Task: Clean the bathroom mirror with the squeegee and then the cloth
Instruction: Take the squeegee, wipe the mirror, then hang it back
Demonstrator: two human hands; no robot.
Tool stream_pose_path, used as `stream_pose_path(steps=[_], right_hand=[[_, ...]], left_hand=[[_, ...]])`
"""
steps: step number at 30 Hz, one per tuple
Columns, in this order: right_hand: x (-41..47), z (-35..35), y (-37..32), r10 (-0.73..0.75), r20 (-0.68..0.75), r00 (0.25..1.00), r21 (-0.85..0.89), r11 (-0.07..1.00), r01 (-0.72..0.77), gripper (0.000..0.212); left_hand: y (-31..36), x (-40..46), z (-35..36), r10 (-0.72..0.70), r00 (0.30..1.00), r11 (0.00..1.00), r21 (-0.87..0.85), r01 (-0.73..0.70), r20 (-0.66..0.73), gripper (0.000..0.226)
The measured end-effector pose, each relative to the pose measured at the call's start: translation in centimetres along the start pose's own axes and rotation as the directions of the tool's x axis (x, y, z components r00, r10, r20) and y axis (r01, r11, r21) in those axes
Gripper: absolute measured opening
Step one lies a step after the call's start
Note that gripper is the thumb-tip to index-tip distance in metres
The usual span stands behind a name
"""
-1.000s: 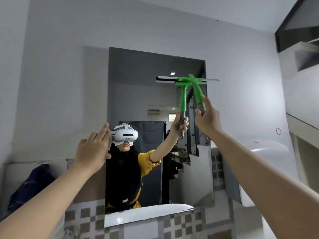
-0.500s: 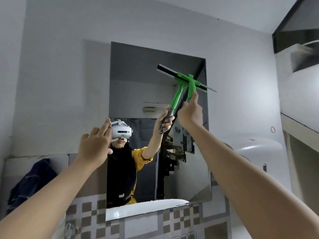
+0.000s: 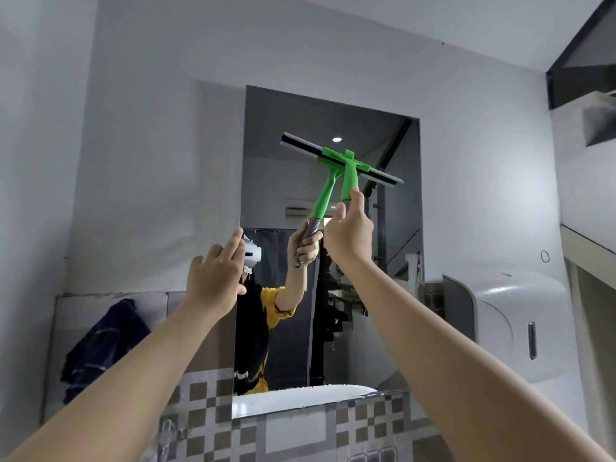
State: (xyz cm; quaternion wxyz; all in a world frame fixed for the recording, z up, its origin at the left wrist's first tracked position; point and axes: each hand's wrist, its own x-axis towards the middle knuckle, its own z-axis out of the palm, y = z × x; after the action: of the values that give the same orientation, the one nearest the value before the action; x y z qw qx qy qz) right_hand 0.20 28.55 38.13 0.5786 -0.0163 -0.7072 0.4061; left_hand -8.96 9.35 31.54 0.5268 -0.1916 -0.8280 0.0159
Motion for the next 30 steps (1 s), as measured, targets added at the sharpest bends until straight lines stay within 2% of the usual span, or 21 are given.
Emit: stream_pose_path(steps=[9,18,25,30], right_hand=[[-1.4,0.4,0.5,-0.046,-0.007,0.999,0.051,0.998,0.047,0.039],[-2.3,2.2,0.3,-0.179,0.026,0.984,0.046,0.983,0.178,0.039],[-0.8,0.4,2.3,-0.322,0.117,0.939,-0.128,0.933,0.336,0.042],[1.2,-2.2,4.1,-0.439,0.193,0.878,-0.288,0.83,0.478,0.044]], left_hand=[[-0.6,0.0,0.4,0.021,0.999,1.0,-0.024,-0.02,0.028,0.09],[-0.6,-0.1,0.2,0.019,1.0,1.0,-0.007,-0.019,0.008,0.087],[-0.7,-0.1,0.3,0.037,0.999,0.999,-0.036,-0.037,0.007,0.085],[-0.3,-1.0,0.3,0.053,0.998,0.998,-0.021,-0.054,-0.019,0.079]])
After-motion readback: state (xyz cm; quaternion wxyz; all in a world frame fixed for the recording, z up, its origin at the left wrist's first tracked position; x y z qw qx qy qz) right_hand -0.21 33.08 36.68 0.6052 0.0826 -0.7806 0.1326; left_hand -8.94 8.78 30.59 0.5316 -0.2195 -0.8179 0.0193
